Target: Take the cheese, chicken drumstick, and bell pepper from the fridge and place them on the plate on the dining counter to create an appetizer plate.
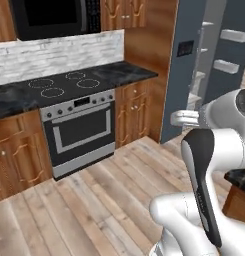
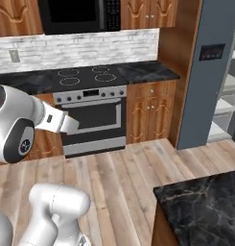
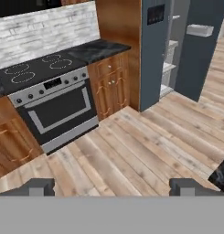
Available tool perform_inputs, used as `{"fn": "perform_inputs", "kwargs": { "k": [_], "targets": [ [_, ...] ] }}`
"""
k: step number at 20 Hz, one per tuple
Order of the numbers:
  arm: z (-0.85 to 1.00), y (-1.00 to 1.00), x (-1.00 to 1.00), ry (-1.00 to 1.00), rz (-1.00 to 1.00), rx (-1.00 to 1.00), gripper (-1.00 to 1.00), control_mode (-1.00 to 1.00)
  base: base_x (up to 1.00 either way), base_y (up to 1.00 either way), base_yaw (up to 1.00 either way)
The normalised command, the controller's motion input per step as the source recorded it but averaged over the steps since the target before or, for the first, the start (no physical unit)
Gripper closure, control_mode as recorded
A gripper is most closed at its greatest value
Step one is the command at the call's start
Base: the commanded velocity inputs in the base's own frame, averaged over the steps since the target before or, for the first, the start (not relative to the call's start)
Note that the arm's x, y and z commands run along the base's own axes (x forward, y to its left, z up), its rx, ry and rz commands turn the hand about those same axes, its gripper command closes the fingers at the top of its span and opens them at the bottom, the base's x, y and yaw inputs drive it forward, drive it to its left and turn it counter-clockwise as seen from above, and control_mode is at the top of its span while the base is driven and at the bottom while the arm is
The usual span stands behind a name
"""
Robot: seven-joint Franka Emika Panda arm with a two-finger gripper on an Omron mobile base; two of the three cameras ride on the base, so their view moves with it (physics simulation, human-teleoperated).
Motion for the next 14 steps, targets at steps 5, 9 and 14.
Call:
{"fn": "perform_inputs", "kwargs": {
  "k": [5, 9, 14],
  "targets": [
    [0.0, 0.0, 0.0, 0.0, 0.0, 0.0, -1.0, 1.0, 0.51, 0.0, -0.51],
    [0.0, 0.0, 0.0, 0.0, 0.0, 0.0, -1.0, 1.0, 0.44, 0.0, -0.53],
    [0.0, 0.0, 0.0, 0.0, 0.0, 0.0, -1.0, 1.0, 0.85, 0.1, -0.52]
  ]
}}
